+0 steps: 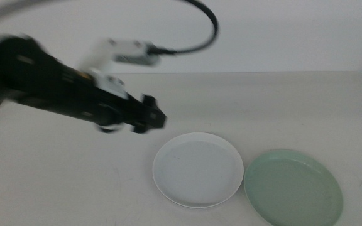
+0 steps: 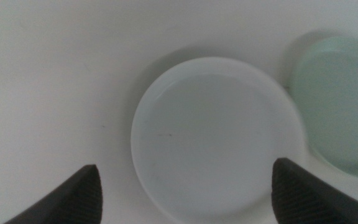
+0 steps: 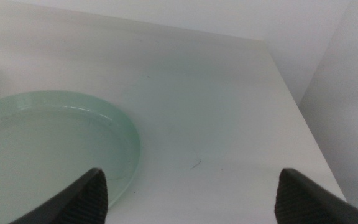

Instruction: Stack the three bowls on top of each other.

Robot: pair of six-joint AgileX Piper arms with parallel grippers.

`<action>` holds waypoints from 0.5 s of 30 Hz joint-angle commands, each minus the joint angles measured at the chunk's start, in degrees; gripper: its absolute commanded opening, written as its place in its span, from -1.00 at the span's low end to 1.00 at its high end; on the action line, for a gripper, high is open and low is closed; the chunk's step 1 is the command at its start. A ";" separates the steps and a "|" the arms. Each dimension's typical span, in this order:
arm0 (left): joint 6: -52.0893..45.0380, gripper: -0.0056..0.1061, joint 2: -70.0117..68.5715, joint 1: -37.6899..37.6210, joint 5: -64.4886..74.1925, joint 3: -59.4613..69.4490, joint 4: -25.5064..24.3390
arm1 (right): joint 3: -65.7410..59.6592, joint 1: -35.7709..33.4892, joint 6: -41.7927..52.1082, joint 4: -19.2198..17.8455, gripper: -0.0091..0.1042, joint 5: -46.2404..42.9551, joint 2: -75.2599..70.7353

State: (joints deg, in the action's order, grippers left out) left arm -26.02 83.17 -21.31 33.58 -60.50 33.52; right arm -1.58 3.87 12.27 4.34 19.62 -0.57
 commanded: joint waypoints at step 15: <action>-3.38 0.98 -33.63 3.02 22.49 -1.23 -2.86 | 0.32 0.42 0.50 -0.61 0.82 -4.68 -1.48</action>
State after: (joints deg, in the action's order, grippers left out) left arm -29.25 51.49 -18.37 57.59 -60.45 28.88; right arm -1.58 3.87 12.27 4.34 19.62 -0.57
